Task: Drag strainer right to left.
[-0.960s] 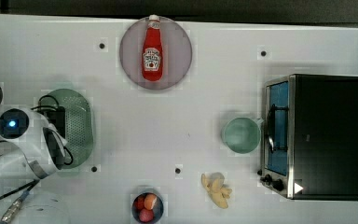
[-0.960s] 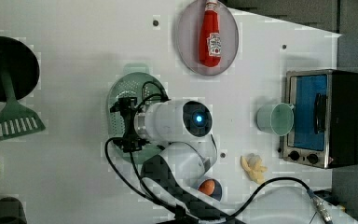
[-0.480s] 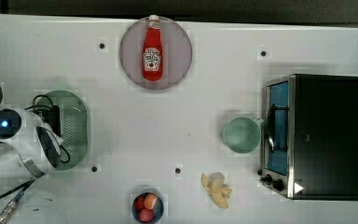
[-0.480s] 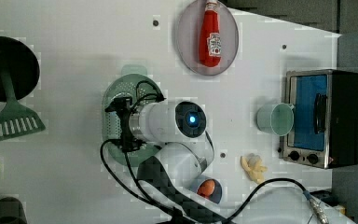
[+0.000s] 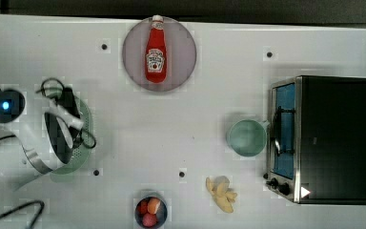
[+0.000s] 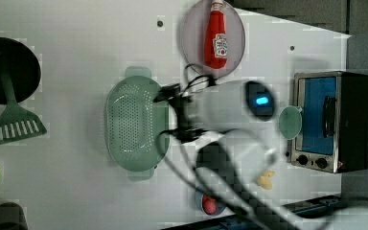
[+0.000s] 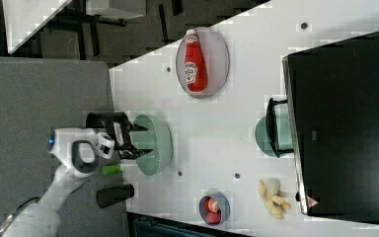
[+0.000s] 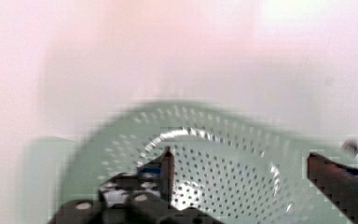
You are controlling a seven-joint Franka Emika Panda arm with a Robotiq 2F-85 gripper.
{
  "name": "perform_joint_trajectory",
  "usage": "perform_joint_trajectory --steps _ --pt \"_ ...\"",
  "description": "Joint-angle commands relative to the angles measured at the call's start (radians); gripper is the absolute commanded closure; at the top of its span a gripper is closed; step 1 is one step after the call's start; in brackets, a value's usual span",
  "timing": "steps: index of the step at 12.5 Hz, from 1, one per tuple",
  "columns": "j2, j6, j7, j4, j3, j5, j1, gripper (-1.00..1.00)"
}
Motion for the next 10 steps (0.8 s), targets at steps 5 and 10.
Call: perform_joint_trajectory --steps 5,10 --pt "-0.431 -0.362 -0.708 0.050 -0.428 -0.076 -0.100 -1.00" --pt "-0.572 -0.497 -0.952 0.050 -0.588 -0.199 -0.110 -1.00"
